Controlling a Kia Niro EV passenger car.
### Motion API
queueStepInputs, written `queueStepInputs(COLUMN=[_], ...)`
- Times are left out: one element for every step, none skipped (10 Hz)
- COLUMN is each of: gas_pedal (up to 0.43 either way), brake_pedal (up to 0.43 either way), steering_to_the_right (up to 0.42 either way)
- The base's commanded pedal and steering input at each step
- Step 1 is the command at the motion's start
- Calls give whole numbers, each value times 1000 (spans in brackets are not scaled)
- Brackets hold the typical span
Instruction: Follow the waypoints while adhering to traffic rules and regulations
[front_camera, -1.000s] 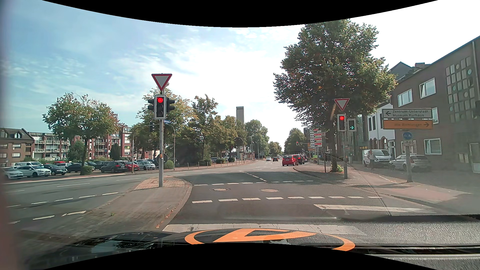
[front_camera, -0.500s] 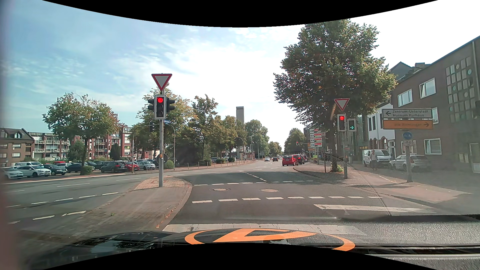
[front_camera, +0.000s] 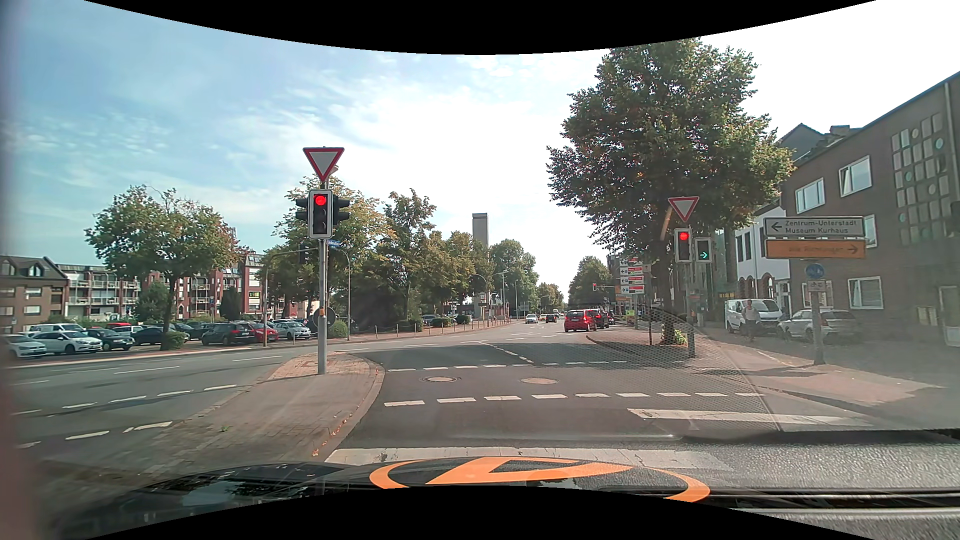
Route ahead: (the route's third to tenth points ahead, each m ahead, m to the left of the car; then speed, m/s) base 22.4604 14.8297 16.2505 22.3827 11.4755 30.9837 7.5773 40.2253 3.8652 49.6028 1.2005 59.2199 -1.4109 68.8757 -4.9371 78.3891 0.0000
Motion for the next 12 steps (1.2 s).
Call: queueStepInputs(gas_pedal=[0,0,0,0,0,0,0,0,0,0,0,0], brake_pedal=[299,305,299,305,299,299,299,299,299,299,299,299], steering_to_the_right=[-13,-13,-13,-13,-13,-13,-13,-13,-12,-13,-13,-12])
